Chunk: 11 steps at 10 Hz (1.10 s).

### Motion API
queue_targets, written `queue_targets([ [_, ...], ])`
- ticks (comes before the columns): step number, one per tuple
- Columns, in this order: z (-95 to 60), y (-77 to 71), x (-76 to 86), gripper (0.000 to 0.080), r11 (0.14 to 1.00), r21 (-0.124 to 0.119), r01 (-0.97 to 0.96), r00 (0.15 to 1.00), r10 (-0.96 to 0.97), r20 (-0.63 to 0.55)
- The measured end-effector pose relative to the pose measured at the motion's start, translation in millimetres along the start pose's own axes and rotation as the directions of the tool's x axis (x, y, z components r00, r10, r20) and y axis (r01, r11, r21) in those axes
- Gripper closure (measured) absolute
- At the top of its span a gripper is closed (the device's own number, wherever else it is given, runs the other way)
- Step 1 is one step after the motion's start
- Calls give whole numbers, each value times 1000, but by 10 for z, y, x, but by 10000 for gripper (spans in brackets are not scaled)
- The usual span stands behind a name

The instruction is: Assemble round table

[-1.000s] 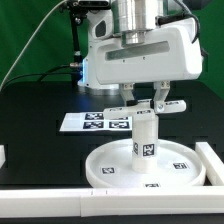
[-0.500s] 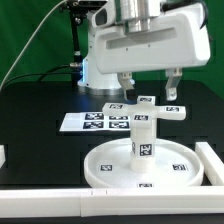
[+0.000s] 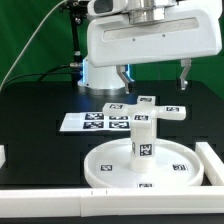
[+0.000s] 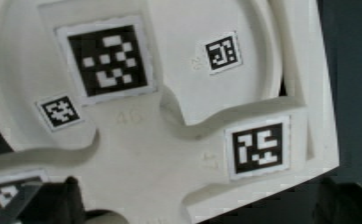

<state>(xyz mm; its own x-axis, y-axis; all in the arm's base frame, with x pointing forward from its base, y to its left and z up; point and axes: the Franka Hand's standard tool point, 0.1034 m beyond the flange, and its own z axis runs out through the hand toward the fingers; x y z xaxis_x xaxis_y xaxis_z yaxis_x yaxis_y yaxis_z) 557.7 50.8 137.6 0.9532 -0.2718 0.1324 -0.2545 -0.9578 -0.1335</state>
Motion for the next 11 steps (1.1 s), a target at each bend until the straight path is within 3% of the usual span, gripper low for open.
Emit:
queue_targets([
  [1,13,34,0,151,993,-11,120,993,-120,12],
  [3,62,167,120,151,872,-56,487,872,-481,96],
  [4,86,176,160,151,810,-57,584,810,-577,107],
  [7,100,177,144,151,791,-53,609,791,-602,113],
  [11,254,112,76,151,818,-50,573,814,-562,146],
])
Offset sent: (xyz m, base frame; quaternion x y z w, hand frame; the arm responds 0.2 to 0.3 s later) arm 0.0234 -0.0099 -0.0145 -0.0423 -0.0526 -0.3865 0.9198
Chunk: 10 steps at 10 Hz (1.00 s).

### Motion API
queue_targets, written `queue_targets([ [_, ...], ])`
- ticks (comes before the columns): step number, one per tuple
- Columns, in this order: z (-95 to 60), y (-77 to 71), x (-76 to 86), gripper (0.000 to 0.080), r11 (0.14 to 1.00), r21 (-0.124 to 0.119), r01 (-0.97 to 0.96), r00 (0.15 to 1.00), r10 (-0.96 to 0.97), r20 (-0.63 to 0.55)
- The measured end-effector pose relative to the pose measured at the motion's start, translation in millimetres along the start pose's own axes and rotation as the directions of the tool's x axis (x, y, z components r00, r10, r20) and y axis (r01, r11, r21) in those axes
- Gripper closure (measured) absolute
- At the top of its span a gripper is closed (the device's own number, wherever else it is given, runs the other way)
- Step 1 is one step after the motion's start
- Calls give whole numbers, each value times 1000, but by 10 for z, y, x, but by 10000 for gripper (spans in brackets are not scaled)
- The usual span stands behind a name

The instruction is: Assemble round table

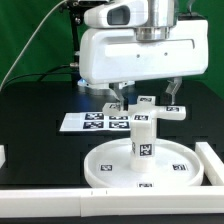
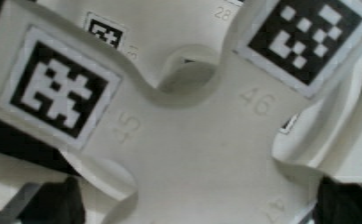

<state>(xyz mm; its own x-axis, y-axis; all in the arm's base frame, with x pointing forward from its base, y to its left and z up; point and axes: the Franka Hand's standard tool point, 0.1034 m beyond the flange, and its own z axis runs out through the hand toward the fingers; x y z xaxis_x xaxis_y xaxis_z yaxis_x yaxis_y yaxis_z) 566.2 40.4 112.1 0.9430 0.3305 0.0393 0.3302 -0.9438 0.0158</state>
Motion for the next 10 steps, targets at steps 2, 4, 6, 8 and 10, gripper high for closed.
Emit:
queue_targets([
  [2,-14,4,-30,151,1000,2,-3,1000,3,2],
  [4,-85,-4,-29,151,1000,5,-3,1000,4,-6],
  [6,-147,-14,-39,151,1000,7,-3,1000,3,-14],
  [8,-132,-6,-67,151,1000,3,4,1000,-4,-22],
  [10,-121,33,-85,151,999,-1,33,999,-33,-25],
])
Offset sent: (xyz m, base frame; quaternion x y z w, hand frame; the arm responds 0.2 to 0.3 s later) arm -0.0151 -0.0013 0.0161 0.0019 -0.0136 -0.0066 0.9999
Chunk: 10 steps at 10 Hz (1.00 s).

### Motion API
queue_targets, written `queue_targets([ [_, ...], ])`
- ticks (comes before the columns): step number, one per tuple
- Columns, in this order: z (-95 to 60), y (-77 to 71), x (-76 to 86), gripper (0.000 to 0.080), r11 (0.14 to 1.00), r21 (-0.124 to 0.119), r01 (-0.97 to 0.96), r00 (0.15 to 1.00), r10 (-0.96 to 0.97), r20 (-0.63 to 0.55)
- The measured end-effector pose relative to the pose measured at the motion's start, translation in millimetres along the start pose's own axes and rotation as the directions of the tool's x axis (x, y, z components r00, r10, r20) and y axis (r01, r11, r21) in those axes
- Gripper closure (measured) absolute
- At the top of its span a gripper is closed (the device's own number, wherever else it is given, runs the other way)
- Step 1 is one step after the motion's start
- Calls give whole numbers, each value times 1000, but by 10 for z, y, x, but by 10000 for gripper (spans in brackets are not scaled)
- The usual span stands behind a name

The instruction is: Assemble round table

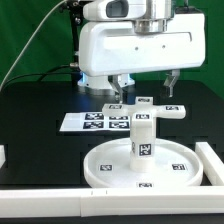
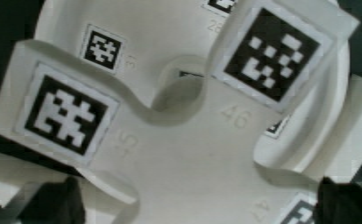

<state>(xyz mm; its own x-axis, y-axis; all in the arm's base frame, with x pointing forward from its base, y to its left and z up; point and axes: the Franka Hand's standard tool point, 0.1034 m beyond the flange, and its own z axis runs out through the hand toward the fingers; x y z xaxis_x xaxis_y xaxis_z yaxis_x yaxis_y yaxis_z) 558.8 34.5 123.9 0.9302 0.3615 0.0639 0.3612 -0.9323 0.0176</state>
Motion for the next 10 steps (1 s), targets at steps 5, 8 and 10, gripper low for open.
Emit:
queue_targets([
  [5,-10,62,48,151,990,-23,138,990,-139,-34],
  [8,57,-35,77,151,986,-31,163,986,-164,-36],
  [10,115,-81,64,151,983,-31,183,982,-184,-35],
])
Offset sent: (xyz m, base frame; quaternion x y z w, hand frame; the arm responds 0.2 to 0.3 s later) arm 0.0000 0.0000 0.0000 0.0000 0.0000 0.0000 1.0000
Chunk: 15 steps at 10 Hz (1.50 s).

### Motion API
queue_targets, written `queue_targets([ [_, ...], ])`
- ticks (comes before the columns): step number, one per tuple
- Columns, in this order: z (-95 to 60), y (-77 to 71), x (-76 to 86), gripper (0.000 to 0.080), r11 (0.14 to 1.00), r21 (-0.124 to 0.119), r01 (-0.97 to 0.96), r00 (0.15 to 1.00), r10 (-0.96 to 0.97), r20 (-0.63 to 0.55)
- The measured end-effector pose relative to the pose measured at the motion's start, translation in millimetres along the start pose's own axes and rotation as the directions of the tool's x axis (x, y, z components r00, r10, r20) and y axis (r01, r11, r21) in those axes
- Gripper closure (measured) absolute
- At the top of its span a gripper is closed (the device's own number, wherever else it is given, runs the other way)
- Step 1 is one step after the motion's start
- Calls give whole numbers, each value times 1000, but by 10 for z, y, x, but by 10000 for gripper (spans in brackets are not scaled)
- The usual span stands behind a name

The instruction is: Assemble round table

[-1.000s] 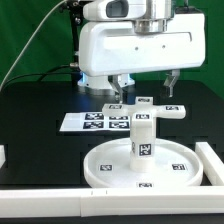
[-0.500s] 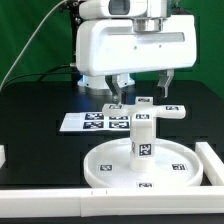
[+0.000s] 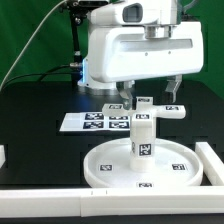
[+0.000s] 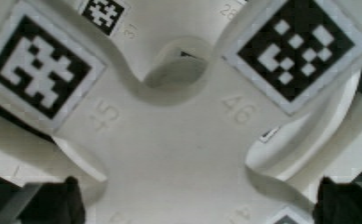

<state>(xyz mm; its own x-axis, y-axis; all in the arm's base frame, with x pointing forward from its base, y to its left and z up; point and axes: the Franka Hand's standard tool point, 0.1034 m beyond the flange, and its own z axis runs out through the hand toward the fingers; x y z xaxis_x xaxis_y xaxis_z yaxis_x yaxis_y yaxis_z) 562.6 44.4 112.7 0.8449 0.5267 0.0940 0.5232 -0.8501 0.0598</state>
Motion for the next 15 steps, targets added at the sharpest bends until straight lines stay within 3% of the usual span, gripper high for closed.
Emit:
queue_targets([
  [3,28,120,-87,151,1000,-1,-18,1000,18,7],
  [7,35,147,-106,151,999,-1,-40,999,40,9],
  [10,14,159,-81,530,999,-5,-51,999,51,0],
  [11,9,156,-73,530,992,-4,-127,992,127,-2],
  [12,11,155,-74,709,983,-4,-181,983,181,-2],
  [13,12,154,-74,771,969,-4,-247,969,247,-2],
  [15,12,153,-74,794,952,-4,-305,952,305,-2],
])
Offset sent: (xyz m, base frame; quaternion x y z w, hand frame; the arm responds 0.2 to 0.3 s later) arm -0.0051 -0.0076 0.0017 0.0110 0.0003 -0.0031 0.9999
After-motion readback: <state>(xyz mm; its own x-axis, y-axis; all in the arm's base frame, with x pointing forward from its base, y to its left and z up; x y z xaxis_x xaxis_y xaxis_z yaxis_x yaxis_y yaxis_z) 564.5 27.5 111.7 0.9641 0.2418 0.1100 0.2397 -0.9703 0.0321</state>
